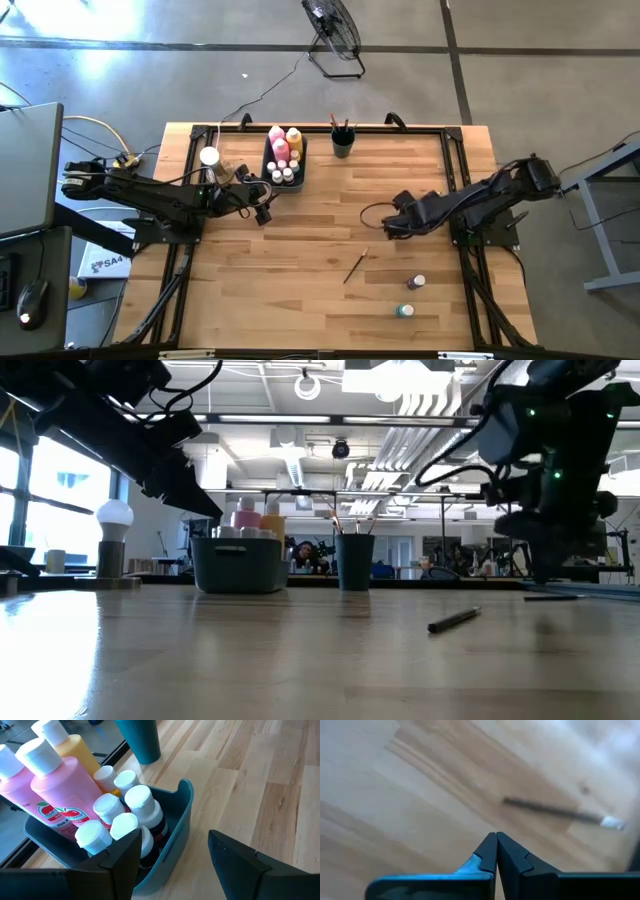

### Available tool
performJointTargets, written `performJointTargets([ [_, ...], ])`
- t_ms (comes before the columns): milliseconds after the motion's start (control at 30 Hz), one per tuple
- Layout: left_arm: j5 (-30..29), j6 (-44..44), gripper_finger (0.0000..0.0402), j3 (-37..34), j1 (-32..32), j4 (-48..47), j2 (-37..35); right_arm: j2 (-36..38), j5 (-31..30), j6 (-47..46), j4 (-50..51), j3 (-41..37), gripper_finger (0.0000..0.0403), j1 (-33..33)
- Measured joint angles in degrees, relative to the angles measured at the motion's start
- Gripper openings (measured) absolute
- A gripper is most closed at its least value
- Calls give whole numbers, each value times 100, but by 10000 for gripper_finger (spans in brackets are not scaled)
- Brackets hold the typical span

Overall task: Pick & Place Paint Supplies
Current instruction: Put the silver paint brush into the green cup

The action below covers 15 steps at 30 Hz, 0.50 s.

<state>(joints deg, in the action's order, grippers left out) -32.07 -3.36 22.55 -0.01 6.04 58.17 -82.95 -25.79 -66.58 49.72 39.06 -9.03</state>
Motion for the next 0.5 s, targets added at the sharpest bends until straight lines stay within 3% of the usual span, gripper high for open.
performJointTargets([
  [133, 0, 0, 223, 0, 0, 2, 0, 407, 367, 6, -493, -1, 2, 73],
  [333, 0, 0, 223, 0, 0, -9, 0, 932, 4, 1076, -1703, 1, 2, 185],
  [500, 0, 2, 223, 0, 0, -22, 0, 1172, -190, 1649, -1980, 1, 2, 523],
])
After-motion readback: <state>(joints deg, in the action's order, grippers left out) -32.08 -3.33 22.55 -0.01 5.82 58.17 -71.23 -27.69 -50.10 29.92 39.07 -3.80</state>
